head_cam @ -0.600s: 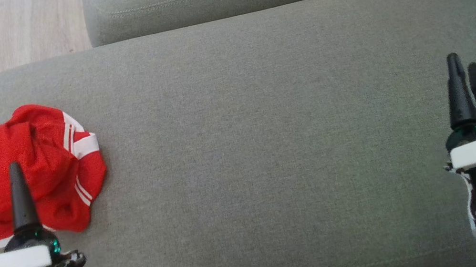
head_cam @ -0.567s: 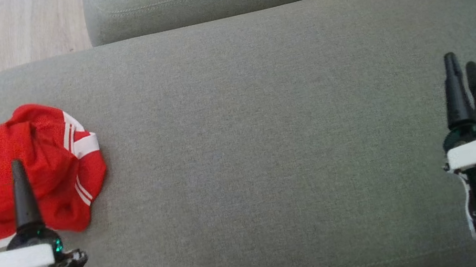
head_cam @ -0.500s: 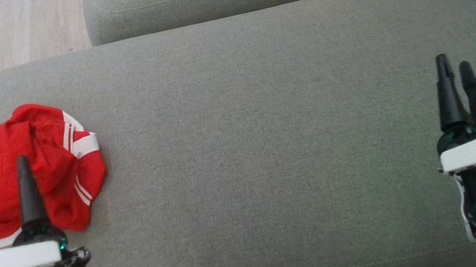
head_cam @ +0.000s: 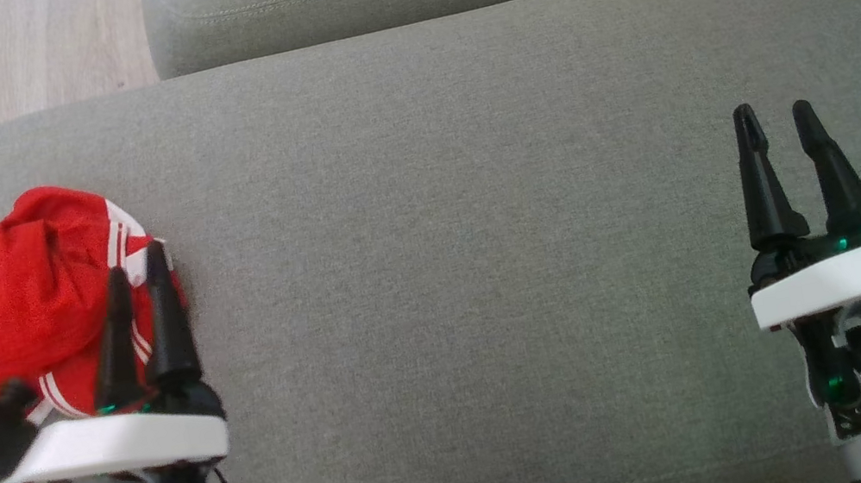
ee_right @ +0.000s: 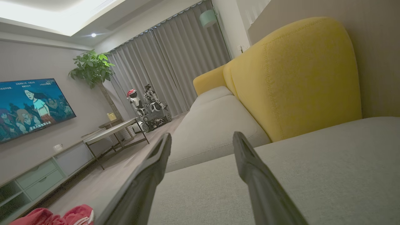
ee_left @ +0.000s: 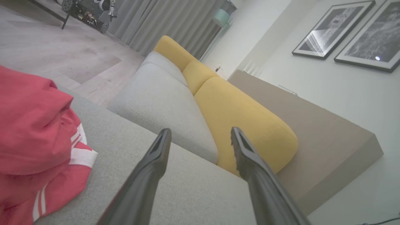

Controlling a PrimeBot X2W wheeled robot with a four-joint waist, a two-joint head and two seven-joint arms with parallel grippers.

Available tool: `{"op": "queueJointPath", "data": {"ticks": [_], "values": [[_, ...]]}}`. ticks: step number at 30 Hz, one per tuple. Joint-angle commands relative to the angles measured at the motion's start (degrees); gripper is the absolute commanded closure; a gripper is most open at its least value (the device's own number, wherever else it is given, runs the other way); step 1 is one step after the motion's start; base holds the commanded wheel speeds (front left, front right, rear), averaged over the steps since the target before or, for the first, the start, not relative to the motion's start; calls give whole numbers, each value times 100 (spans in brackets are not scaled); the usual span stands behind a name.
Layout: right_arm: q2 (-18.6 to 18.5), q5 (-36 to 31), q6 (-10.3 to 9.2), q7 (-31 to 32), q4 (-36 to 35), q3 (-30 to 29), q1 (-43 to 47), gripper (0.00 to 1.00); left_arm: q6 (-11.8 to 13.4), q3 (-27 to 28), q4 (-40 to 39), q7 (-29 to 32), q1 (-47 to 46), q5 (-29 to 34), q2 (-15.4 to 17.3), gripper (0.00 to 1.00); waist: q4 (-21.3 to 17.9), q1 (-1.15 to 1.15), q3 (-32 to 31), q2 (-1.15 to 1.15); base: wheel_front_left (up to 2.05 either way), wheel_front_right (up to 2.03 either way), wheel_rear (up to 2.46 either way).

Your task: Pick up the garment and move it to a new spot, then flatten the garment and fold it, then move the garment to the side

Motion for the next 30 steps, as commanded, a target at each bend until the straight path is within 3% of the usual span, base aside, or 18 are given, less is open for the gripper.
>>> {"op": "queueJointPath", "data": {"ticks": [1,8,30], "values": [[-46,-279,26,-98,-245,85,-344,0,33,23,-201,-77,-252,322,73,0,-7,0,-2,0,0,0,0],[-22,-807,28,-200,-153,166,-334,0,227,-368,-100,-177,-281,1082,293,0,-32,0,2,0,0,0,0],[40,-2659,36,-571,229,287,-349,0,1315,-1842,328,-545,-533,2758,1074,0,-50,0,-48,0,0,0,0]]}}
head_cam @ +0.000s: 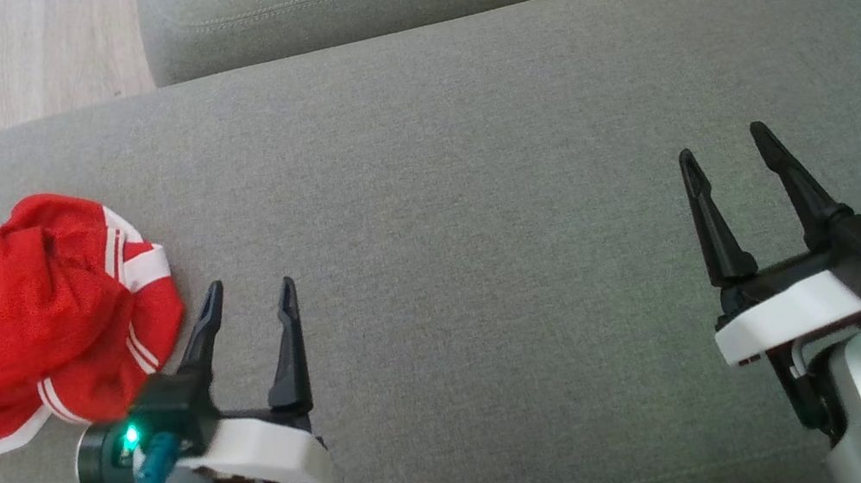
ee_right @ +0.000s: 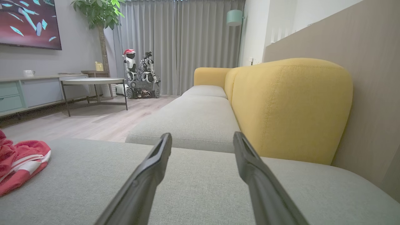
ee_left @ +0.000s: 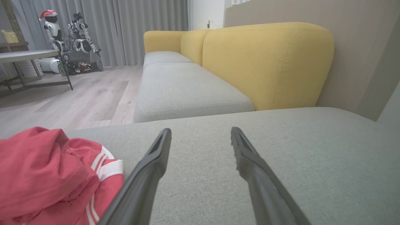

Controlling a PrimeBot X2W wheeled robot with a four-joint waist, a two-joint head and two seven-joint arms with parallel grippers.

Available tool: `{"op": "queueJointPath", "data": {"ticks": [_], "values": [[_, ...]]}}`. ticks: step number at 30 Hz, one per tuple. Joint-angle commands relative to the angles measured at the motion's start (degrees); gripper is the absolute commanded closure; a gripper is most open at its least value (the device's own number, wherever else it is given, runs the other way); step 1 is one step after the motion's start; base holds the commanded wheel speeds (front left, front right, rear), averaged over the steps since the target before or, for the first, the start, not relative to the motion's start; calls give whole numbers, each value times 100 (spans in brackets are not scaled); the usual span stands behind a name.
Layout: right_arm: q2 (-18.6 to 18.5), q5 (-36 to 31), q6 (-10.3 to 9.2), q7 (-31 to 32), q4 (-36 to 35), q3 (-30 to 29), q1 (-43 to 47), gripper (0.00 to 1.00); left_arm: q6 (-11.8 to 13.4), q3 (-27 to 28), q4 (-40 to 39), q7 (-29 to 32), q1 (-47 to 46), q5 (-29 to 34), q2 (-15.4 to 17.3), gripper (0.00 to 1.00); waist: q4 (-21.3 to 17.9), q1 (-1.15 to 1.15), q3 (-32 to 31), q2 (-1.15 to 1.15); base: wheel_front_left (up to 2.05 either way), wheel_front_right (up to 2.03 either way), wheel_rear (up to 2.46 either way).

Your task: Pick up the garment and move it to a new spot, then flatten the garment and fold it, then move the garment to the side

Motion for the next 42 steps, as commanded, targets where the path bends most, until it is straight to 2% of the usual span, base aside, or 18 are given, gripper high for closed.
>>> {"op": "queueJointPath", "data": {"ticks": [1,7,12,16,22,25,28,32,42], "values": [[15,-260,37,-101,-185,138,-349,0,120,40,-183,-85,-381,244,167,0,2,0,-1,0,0,0,0],[14,-900,39,-219,-210,212,-399,0,612,-265,-247,-202,-467,617,287,0,3,0,-3,0,0,0,0],[12,-1032,41,-304,-255,207,-412,0,688,-71,-400,-286,-402,381,118,0,18,0,16,0,0,0,0],[11,-685,42,-355,-231,118,-398,0,529,329,-495,-336,-275,68,-171,0,40,0,29,0,0,0,0],[10,120,44,-456,-6,-151,-350,0,-124,1194,-328,-436,-40,-132,-649,0,69,0,24,0,0,0,0],[9,425,45,-500,147,-174,-344,0,-432,1456,-126,-480,29,-111,-765,0,65,0,1,0,0,0,0],[9,439,45,-500,222,-171,-343,0,-635,1607,62,-480,50,-46,-810,0,42,0,-20,0,0,0,0],[9,264,45,-500,237,-137,-339,0,-745,1625,158,-480,20,235,-827,0,17,0,19,0,0,0,0],[9,-10,45,-500,239,-99,-345,0,-704,1432,297,-480,-3,306,-831,0,-10,0,93,0,0,0,0]]}}
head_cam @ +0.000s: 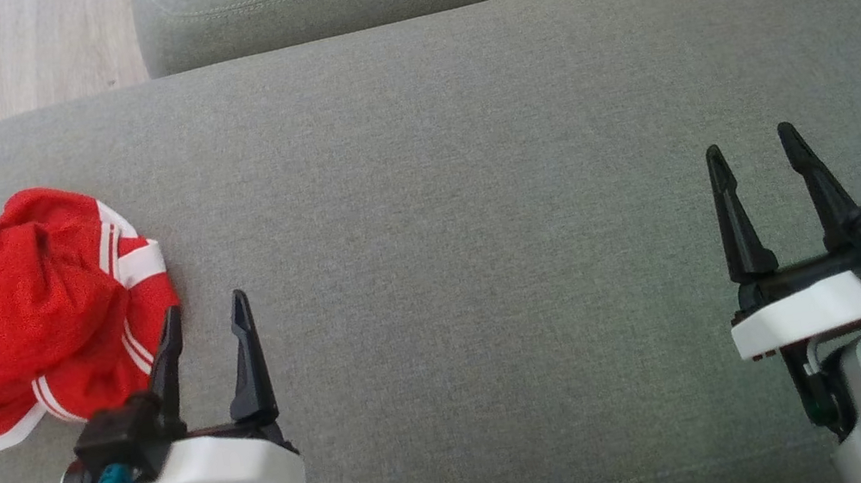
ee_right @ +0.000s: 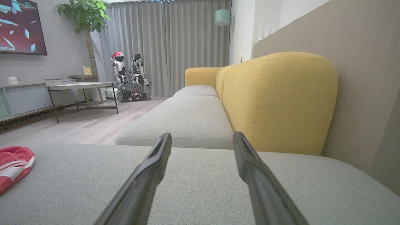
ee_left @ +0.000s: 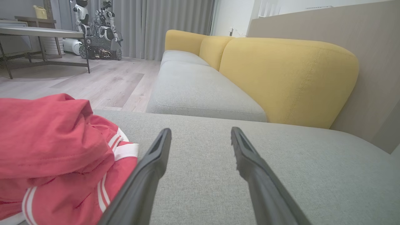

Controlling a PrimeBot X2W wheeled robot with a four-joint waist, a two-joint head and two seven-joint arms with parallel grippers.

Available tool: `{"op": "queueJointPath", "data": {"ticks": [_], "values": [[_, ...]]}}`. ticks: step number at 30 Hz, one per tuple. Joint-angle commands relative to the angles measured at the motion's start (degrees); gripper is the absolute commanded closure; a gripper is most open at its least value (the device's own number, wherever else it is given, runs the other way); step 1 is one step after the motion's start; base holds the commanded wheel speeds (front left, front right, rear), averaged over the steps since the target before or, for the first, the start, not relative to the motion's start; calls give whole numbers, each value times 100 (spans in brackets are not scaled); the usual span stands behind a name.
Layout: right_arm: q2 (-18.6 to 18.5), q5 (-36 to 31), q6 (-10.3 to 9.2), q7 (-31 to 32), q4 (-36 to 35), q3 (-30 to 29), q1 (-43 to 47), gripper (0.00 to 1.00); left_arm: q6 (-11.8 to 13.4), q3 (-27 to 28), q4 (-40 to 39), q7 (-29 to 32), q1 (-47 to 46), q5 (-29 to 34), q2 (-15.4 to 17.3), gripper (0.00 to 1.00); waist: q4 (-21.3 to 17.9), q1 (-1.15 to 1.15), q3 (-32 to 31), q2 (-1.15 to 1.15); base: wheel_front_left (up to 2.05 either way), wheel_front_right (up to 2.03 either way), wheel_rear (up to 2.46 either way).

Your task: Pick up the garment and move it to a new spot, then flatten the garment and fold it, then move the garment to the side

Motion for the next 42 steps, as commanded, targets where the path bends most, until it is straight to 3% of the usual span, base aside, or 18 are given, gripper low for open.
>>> {"op": "queueJointPath", "data": {"ticks": [1,25,32,42], "values": [[6,-62,44,-62,-172,145,-255,0,23,139,-133,-52,-258,-10,18,0,8,0,1,0,0,0,0],[6,-71,44,-62,-73,161,-244,0,44,39,97,-52,-271,-30,17,0,119,0,-56,0,0,0,0],[6,-82,44,-62,-58,415,-216,0,62,115,43,-52,-312,-125,17,0,521,0,-14,0,0,0,0],[6,-20,44,-62,5,799,-206,0,97,444,-57,-52,-216,-104,17,0,1449,0,-40,0,0,0,0]]}}
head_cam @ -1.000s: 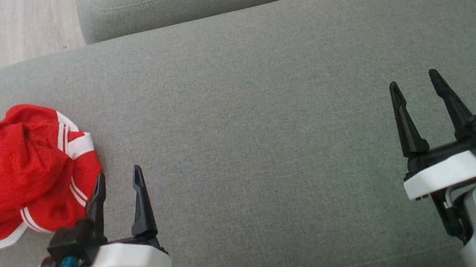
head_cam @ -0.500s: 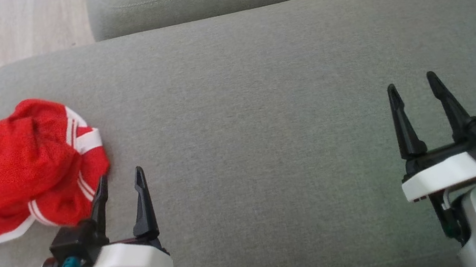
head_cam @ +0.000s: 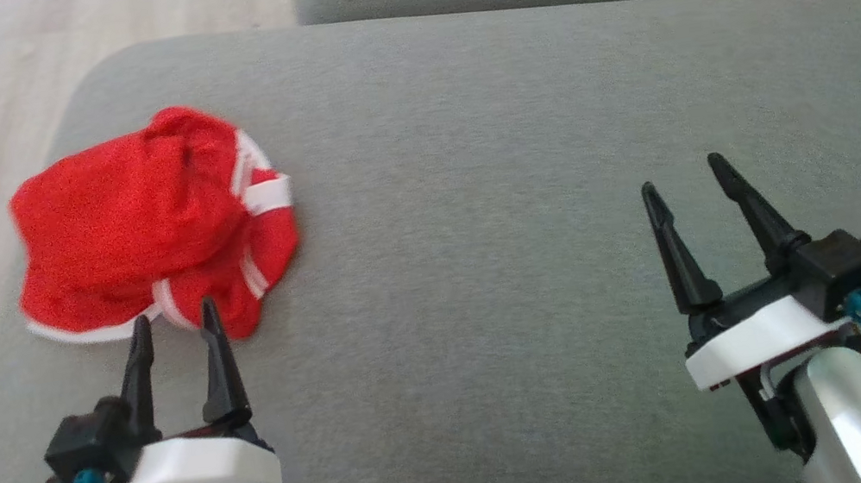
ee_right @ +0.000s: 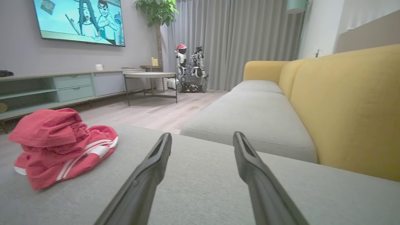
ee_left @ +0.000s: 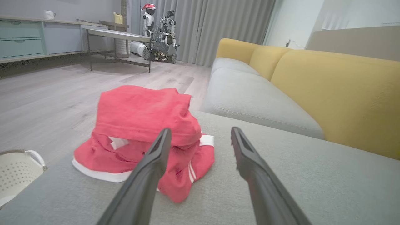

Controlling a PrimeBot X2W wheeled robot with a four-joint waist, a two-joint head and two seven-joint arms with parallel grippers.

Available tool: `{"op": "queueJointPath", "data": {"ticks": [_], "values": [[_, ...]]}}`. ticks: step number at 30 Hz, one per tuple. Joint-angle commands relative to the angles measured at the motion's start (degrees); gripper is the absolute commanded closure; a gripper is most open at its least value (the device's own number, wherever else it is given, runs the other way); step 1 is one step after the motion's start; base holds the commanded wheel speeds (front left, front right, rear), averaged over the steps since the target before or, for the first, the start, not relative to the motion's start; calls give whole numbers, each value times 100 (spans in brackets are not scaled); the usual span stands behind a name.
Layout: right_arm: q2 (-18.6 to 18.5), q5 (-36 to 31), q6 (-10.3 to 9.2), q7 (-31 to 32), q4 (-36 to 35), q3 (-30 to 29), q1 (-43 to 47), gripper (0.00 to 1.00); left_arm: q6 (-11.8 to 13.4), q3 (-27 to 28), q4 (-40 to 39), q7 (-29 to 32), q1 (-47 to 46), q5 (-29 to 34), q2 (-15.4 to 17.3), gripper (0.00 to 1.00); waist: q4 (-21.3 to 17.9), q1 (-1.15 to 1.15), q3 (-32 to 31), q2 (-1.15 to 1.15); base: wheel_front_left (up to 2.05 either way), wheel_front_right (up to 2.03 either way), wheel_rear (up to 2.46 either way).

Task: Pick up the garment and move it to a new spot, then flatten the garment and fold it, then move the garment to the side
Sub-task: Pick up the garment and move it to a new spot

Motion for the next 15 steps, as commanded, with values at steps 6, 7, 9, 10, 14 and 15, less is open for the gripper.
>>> {"op": "queueJointPath", "data": {"ticks": [6,7,9,10,14,15], "values": [[6,99,44,-61,-124,303,-143,0,-2,343,-272,-52,-49,52,27,0,763,0,-130,0,0,0,0],[6,115,44,-61,-119,327,-134,0,-7,365,-286,-52,-16,62,27,0,841,0,-145,0,0,0,0],[6,153,44,-61,-121,356,-120,0,2,422,-335,-52,49,95,27,0,974,0,-172,0,0,0,0],[6,167,44,-61,-116,368,-111,0,8,449,-367,-52,84,111,27,0,1031,0,-186,0,0,0,0],[6,235,44,-61,-100,439,-63,0,-13,539,-433,-52,225,136,27,0,1252,0,-240,0,0,0,0],[6,246,44,-61,-98,455,-56,0,-18,550,-441,-52,243,136,27,0,1273,0,-246,0,0,0,0]]}}
